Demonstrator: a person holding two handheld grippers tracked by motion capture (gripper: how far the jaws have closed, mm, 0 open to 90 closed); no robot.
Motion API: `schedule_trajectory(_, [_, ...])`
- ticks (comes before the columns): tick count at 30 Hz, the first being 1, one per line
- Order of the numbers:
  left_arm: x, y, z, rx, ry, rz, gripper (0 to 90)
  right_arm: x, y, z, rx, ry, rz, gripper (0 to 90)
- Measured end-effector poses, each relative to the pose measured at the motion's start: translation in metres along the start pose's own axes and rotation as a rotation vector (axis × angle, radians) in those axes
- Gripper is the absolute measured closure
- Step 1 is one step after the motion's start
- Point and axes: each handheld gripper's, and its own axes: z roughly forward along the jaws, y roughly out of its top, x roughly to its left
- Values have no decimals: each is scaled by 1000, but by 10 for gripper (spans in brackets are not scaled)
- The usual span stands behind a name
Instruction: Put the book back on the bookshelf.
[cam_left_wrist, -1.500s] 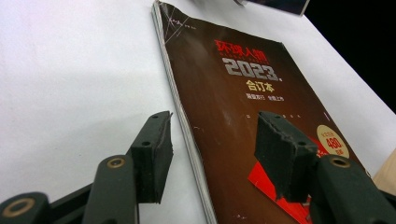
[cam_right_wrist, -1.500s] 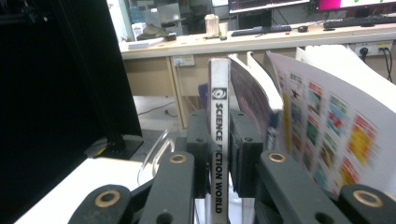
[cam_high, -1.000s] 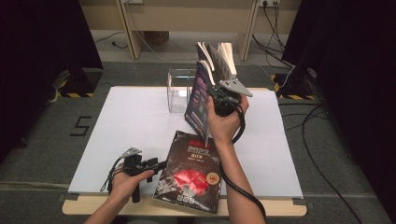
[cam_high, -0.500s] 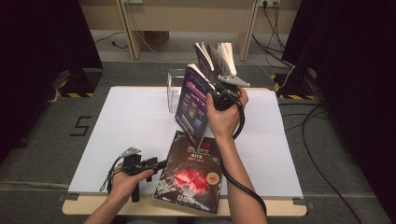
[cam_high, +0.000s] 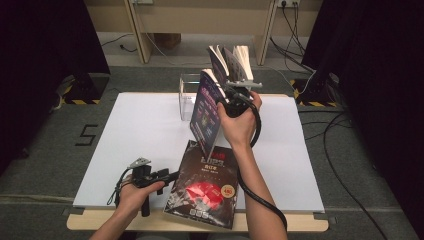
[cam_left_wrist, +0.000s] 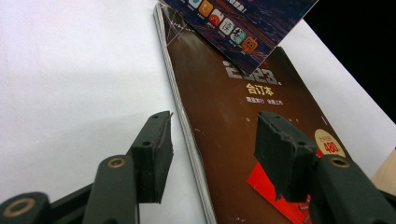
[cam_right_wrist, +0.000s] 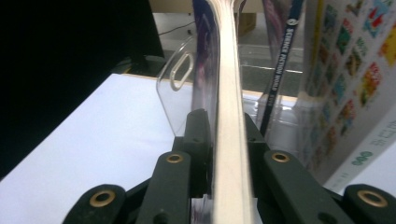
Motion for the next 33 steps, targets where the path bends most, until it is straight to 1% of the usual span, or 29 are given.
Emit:
schedule_trajectory(2, [0, 0, 0, 0, 0, 0, 457, 0, 0, 1, 6, 3, -4, 796])
schedule_trajectory(3, [0, 0, 0, 0, 0, 0, 457, 0, 0, 2, 3, 11, -2, 802])
schedule_trajectory(4, [0, 0, 0, 0, 0, 0, 457, 1, 0, 2, 3, 14, 5, 809])
schedule_trajectory(5, [0, 0, 0, 0, 0, 0, 457, 1, 0, 3, 5, 11, 2, 818])
schedule_trajectory(8, [0, 1, -1, -1, 0, 0, 457, 1, 1, 3, 8, 29, 18, 826])
schedule_trajectory(13, [1, 2, -2, -9, 3, 0, 457, 3, -2, 1, -38, 35, 27, 828])
schedule_trajectory(14, [1, 2, -2, -9, 3, 0, 457, 3, -2, 1, -38, 35, 27, 828])
schedule_trajectory(15, [1, 2, -2, -10, 3, 0, 457, 3, -2, 0, -50, 36, 30, 828])
schedule_trajectory(16, [1, 2, -1, -7, 2, -1, 457, 3, -1, -2, -82, 35, 37, 829])
schedule_trajectory(17, [1, 2, -1, -6, 2, -2, 457, 4, -1, -3, -90, 36, 39, 829])
schedule_trajectory(19, [1, 2, -1, -6, 2, -1, 457, 4, 0, -4, -106, 31, 43, 829])
schedule_trajectory(21, [2, 2, -2, -7, 4, 0, 457, 4, 3, -4, -121, 23, 35, 829])
schedule_trajectory(26, [2, 2, -2, -9, 4, -1, 457, 4, 10, -3, -131, 11, 18, 829])
schedule_trajectory(29, [1, 2, -1, -9, 1, -2, 457, 5, 16, -2, -146, 5, 16, 829])
schedule_trajectory(32, [1, 2, -1, -13, 1, -2, 458, 6, 22, 2, -163, -18, 3, 829])
schedule_trajectory(33, [2, 2, -2, -12, 2, -1, 457, 7, 24, 4, -165, -37, -6, 829])
